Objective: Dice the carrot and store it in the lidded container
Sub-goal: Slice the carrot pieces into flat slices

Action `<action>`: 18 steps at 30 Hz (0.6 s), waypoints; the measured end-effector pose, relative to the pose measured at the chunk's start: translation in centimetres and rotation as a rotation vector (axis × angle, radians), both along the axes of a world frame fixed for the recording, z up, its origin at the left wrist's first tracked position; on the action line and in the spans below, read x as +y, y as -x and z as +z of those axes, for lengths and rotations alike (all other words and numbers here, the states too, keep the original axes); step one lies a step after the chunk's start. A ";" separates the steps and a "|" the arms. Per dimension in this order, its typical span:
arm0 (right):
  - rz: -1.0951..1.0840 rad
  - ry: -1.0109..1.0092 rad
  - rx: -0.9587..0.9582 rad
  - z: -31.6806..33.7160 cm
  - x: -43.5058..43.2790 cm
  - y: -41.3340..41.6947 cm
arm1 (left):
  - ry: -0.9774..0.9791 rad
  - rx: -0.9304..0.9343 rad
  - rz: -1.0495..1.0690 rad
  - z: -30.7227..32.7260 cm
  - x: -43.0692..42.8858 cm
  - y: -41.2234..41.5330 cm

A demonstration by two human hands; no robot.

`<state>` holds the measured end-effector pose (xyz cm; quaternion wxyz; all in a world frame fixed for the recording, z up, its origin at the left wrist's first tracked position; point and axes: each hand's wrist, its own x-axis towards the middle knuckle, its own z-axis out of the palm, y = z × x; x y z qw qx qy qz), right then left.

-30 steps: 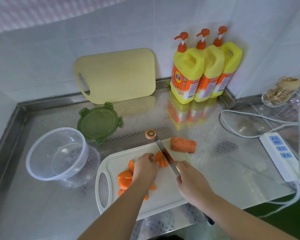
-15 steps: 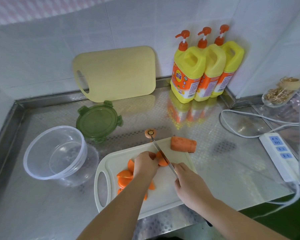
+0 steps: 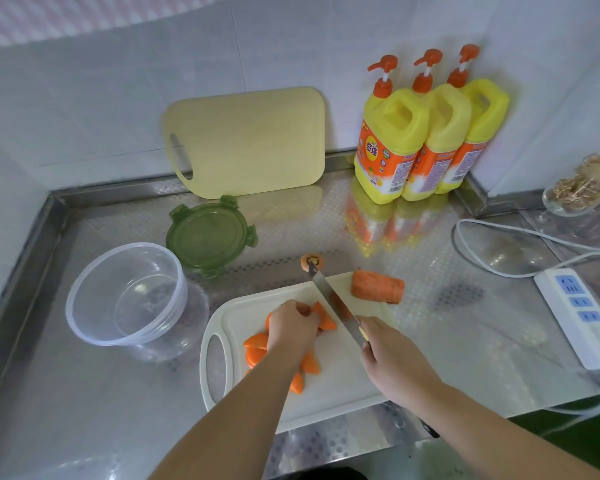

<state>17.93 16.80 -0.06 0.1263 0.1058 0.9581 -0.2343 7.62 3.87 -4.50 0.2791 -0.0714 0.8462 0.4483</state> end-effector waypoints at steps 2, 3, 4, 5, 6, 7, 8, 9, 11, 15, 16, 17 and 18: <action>-0.013 -0.010 0.001 0.1 -0.3 -0.1 | -0.007 0.002 0.014 0.0 0.0 0.0; -0.012 -0.010 -0.008 0.1 -0.5 -0.1 | -0.009 0.002 0.020 0.0 0.1 0.0; -0.003 -0.010 -0.019 0.1 -0.7 -0.2 | -0.009 0.003 0.023 0.1 0.1 0.0; 0.013 -0.013 -0.031 0.0 -1.0 -0.2 | -0.008 0.002 0.024 0.2 0.2 0.0; 0.030 -0.019 -0.043 0.0 -1.2 -0.3 | -0.001 0.005 0.022 0.1 0.2 0.0; 0.043 -0.021 -0.053 -0.1 -1.5 -0.3 | 0.005 0.009 0.019 0.2 0.2 0.0; 0.048 -0.018 -0.058 0.0 -1.7 -0.4 | 0.009 0.013 0.017 0.2 0.3 -0.1; 0.051 -0.014 -0.062 0.0 -1.8 -0.5 | 0.014 0.013 0.022 0.1 0.3 0.0; 0.065 -0.004 -0.067 0.1 -1.6 -0.4 | 0.014 0.009 0.025 -0.1 0.3 0.0; 0.019 -0.011 -0.027 0.7 -0.4 0.1 | 0.016 0.005 0.031 -0.4 0.2 0.0; 0.002 -0.011 -0.011 1.0 -0.3 0.2 | 0.027 0.004 0.031 -0.5 0.2 0.0; -0.003 -0.008 0.001 1.2 -0.4 0.2 | 0.037 0.002 0.030 -0.4 0.1 0.0; 0.005 -0.004 0.008 1.6 -0.6 0.2 | 0.044 0.002 0.028 -0.4 0.1 0.0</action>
